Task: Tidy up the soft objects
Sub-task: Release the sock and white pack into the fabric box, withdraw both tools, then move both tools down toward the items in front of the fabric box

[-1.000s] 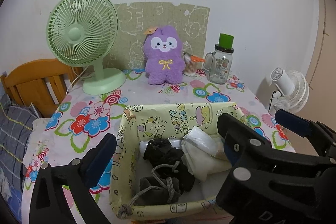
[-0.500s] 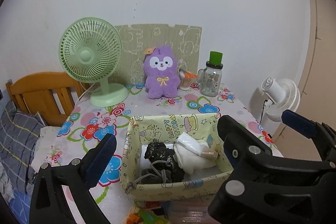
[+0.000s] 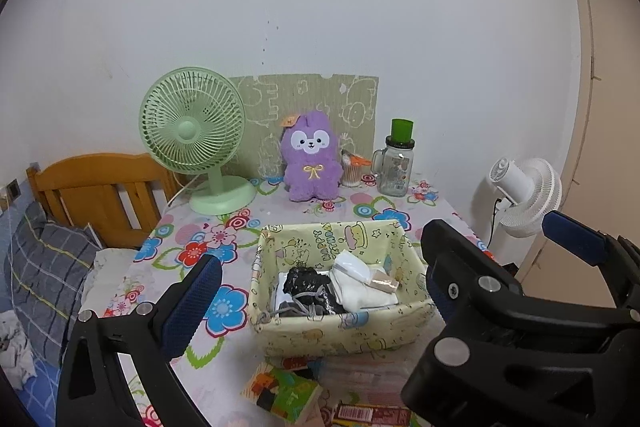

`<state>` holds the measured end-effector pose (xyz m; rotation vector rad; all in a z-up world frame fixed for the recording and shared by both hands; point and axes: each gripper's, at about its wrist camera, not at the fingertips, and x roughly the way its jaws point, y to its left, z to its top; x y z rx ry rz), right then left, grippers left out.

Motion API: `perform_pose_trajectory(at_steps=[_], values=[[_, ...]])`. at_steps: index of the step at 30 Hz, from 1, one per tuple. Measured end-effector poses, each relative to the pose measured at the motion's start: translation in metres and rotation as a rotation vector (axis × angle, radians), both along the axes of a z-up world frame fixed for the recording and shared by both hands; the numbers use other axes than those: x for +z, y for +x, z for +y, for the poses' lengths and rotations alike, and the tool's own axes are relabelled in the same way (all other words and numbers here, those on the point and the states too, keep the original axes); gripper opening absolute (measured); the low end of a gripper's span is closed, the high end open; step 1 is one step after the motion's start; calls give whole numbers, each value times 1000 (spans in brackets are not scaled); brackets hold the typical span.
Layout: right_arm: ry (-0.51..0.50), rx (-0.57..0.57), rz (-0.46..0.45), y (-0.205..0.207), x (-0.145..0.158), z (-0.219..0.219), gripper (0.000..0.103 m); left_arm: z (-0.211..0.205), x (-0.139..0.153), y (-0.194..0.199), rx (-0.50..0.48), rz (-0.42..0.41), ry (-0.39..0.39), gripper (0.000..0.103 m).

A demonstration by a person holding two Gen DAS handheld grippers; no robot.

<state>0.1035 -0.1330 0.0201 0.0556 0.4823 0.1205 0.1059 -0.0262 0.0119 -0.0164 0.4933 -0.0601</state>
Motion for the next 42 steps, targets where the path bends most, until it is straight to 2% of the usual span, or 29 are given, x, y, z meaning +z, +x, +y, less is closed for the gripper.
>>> perform_pose_trajectory(at_steps=[12, 23, 28, 42], values=[[-3, 7, -33, -45, 7, -4, 103, -1, 5, -43, 1, -31, -6, 103], [-15, 27, -26, -62, -2, -2, 103, -2, -6, -58, -21, -27, -16, 103], [-3, 24, -6, -66, -15, -2, 103, -4, -14, -67, -32, -40, 15, 103], [18, 23, 38, -62, -70, 1, 103, 1, -69, -62, -66, 13, -17, 103]])
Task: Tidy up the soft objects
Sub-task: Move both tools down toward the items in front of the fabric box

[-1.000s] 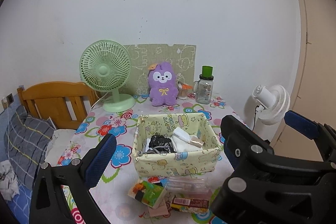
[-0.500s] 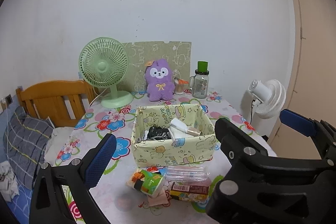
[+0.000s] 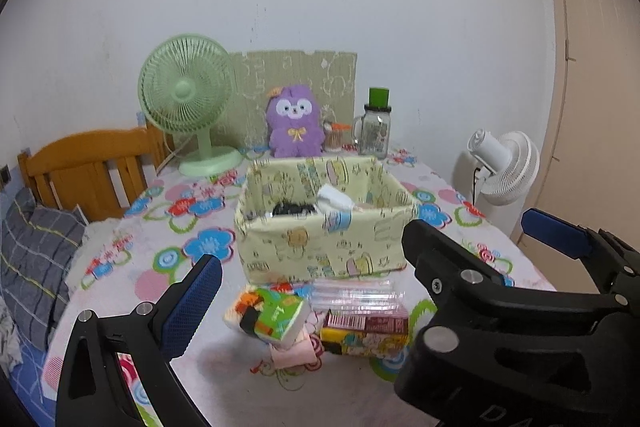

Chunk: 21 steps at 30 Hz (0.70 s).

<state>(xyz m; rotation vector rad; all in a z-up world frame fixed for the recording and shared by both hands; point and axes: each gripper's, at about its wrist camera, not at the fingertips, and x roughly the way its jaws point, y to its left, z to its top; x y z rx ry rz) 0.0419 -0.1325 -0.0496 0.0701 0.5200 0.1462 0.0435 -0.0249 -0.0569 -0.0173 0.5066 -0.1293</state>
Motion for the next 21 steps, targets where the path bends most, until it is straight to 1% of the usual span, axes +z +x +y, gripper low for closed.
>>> perform_pose_trajectory(at_steps=[3, 7, 12, 21], values=[[9, 8, 23, 4, -12, 1, 103, 3, -14, 4, -4, 30, -8, 103], [-10, 6, 53, 12, -30, 5, 103, 6, -30, 10, 0, 65, -1, 103], [1, 12, 95, 21, -49, 5, 103, 15, -49, 19, 31, 116, 6, 102], [-11, 38, 151, 36, -68, 16, 103, 25, -67, 34, 67, 164, 7, 100]])
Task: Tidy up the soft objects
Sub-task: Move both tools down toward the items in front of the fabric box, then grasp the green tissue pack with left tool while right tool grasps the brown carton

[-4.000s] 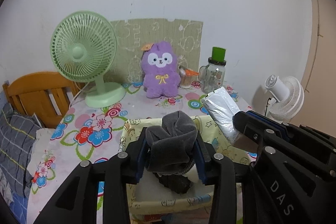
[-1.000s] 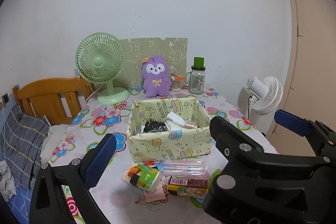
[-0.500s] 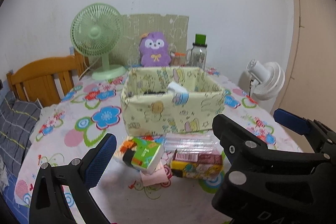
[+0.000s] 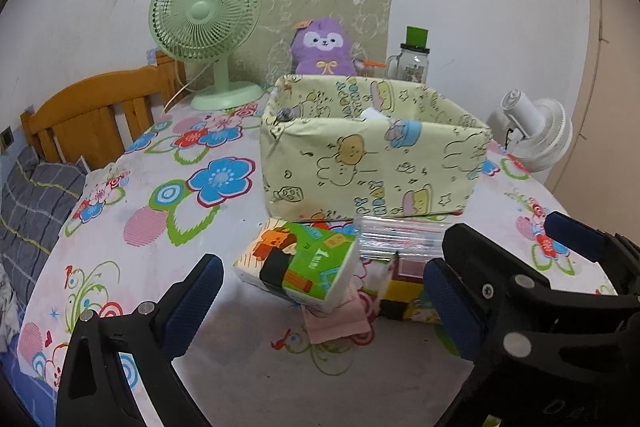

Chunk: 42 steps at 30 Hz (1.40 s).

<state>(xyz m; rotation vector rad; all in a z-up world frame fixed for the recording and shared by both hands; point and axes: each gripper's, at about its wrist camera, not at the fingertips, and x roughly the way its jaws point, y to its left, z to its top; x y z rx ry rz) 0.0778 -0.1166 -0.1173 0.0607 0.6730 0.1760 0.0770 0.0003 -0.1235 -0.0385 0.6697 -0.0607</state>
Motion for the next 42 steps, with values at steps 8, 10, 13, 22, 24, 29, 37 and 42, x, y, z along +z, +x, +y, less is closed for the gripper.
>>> perform_pose_trajectory(at_steps=[8, 10, 13, 22, 24, 29, 37, 42], values=[[-3, -2, 37, 13, -10, 5, 103, 6, -10, 14, 6, 24, 2, 98], [0, -4, 41, 16, -11, 6, 103, 6, -9, 14, -3, 21, 2, 95], [-2, -8, 41, 19, -10, 8, 103, 8, -7, 13, -12, 15, 5, 95], [-12, 3, 50, 20, -10, 17, 103, 17, -9, 13, 13, 28, 13, 95], [-17, 11, 61, 20, -13, 20, 103, 18, -15, 16, 26, 50, 36, 92], [-40, 26, 91, 23, -22, 30, 99, 20, -25, 25, 24, 76, 33, 88], [0, 35, 140, 31, -35, 29, 74, 13, -34, 39, -12, 126, 57, 86], [21, 37, 140, 34, -36, 28, 55, 11, -34, 42, -15, 124, 67, 83]])
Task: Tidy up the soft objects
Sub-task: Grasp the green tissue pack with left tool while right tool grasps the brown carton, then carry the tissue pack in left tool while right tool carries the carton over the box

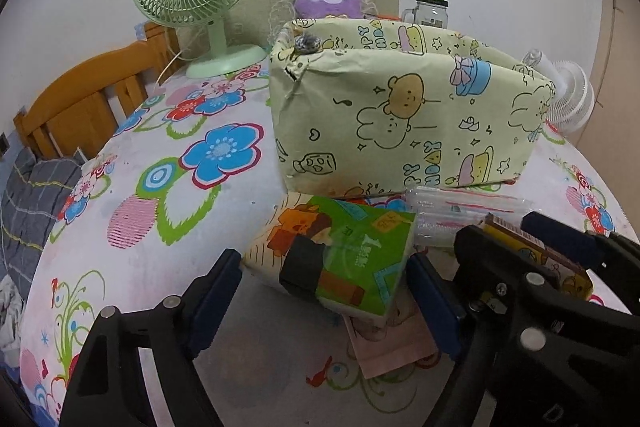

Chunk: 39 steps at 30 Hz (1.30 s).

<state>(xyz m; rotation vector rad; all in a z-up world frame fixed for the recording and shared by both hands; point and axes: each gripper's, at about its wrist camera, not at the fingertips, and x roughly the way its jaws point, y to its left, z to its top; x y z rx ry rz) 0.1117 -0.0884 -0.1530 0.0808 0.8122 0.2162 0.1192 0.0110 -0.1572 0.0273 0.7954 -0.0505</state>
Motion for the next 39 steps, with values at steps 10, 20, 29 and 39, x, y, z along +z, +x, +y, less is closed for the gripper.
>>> perform_pose_trajectory(at_steps=[10, 20, 29, 39], values=[[5, -17, -12, -1, 7, -7, 22, -6, 10, -5, -13, -17, -13, 76], [23, -35, -61, -14, 27, -16, 20, -19, 32, -22, -33, -71, -5, 76], [21, -47, -121, -29, 55, -23, 20, -27, 61, -36, -36, -128, -13, 76], [9, -65, -206, -41, 100, -33, 20, -34, 105, -51, -39, -216, -17, 76]])
